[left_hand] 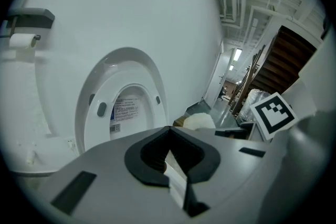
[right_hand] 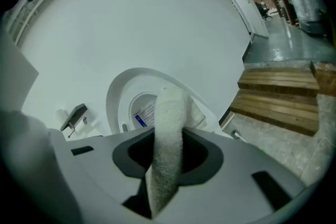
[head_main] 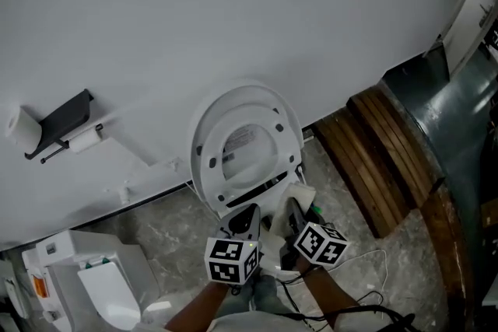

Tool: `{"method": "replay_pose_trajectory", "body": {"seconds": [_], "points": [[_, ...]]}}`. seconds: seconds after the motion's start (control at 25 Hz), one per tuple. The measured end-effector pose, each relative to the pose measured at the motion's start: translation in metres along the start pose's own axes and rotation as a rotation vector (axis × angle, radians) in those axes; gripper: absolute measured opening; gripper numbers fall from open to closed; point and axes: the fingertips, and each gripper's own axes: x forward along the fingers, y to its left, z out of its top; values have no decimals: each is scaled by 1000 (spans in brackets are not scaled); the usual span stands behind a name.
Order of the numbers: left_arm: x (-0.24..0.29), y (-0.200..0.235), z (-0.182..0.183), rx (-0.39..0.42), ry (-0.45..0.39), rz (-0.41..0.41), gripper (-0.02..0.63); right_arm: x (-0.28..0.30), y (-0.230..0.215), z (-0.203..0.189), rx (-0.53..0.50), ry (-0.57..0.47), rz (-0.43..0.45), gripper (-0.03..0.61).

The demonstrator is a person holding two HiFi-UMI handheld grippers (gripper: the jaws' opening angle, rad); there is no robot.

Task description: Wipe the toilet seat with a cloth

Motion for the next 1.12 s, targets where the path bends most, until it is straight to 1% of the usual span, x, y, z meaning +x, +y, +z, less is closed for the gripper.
{"method": "replay_pose_trajectory", "body": {"seconds": [0.12, 0.32, 0.44, 0.6, 0.92, 1.12], "points": [[13, 6, 8, -10, -3, -4, -5, 29, 9, 19, -15, -9, 24, 100], [31, 22, 18, -14, -3, -10, -3, 74, 33, 58, -44, -56, 63, 100], [40, 32, 17, -24, 9, -14, -4, 99, 47, 81, -57, -91, 80, 100], [51, 45, 10, -50, 26, -21, -4, 126, 63, 102, -60, -123, 102, 100], [59, 67, 1, -99, 38, -6, -3, 147, 90, 135, -63, -194, 134, 100], [57, 75, 0, -114, 34, 4, -4, 159, 100, 141, -86, -195, 138, 100]]}}
